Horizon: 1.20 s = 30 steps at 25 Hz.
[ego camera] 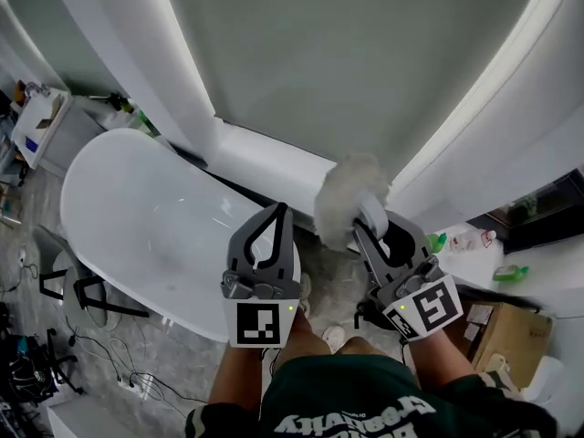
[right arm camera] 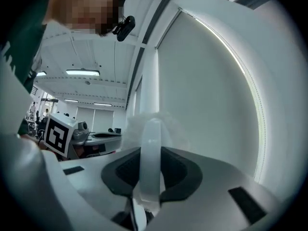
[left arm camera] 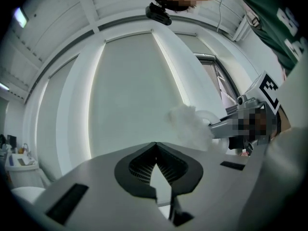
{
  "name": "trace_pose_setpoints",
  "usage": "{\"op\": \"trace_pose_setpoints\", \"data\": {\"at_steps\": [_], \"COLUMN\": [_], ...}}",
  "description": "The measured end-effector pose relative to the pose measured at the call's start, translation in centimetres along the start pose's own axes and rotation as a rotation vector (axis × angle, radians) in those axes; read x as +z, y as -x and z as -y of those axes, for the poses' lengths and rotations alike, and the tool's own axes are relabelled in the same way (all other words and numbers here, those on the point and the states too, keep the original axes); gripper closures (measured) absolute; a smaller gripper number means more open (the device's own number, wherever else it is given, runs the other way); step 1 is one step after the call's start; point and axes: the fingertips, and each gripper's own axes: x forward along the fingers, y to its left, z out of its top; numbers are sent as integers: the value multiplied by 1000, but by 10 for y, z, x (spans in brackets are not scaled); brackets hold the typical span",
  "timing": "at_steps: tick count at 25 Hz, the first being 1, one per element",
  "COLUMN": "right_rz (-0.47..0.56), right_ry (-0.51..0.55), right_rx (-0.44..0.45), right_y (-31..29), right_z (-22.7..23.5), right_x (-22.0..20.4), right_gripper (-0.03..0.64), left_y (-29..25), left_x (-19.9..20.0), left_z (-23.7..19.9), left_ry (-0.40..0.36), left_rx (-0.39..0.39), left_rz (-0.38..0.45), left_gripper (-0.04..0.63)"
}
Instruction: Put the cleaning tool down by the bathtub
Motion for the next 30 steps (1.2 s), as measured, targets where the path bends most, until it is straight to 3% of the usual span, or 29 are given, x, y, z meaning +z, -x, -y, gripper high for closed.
{"op": "trace_pose_setpoints", "data": {"at_steps": [4, 12, 20, 30], "right_rz": [-37, -180, -428, -616], "right_ry": [-2, -18, -15, -78], "right_rx": [-5, 12, 34, 61], "right_y": [-47, -129, -187, -240], "right_z": [15, 37, 52, 56], "right_x": [-17, -82, -196, -316], "right_gripper": [523, 523, 523, 523], "left_y": [-32, -68, -83, -95], "left_x": [-23, -63, -122, -181], "left_z": [-24, -64, -96, -107], "left_ry": [17, -17, 20, 47], "left_rx": [-7, 2, 45, 42], "left_rz": [-17, -6, -31, -76], "left_gripper": [586, 586, 586, 586]}}
